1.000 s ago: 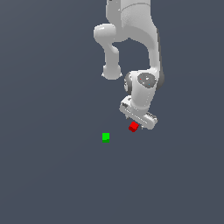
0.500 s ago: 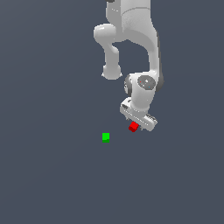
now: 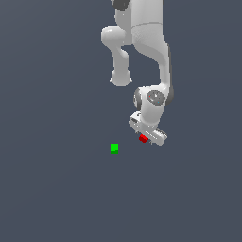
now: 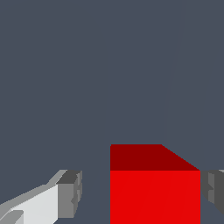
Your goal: Stack the red cube on top of the green cube.
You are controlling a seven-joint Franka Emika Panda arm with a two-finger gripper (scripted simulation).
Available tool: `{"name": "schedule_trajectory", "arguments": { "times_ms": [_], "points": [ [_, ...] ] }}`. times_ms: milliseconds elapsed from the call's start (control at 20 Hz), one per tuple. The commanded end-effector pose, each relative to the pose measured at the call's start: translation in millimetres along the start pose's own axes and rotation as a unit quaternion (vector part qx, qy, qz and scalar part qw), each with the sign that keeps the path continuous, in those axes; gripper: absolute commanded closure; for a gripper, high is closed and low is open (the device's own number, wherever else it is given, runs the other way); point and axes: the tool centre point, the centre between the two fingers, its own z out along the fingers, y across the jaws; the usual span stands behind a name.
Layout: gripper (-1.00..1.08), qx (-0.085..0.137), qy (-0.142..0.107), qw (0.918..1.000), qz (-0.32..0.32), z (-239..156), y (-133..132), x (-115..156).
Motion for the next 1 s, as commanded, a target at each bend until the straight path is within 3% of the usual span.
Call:
{"name": "schedule_trajectory", "arguments": {
  "times_ms": [0, 50, 950],
  "points": [
    [-0.92, 0.001, 0.0, 1.0, 0.0, 2, -1, 1],
    [1.08, 0.001, 0.0, 1.0, 0.0, 2, -1, 1],
    [1.08, 0.001, 0.0, 1.0, 0.0, -16, 0, 0]
  ]
}}
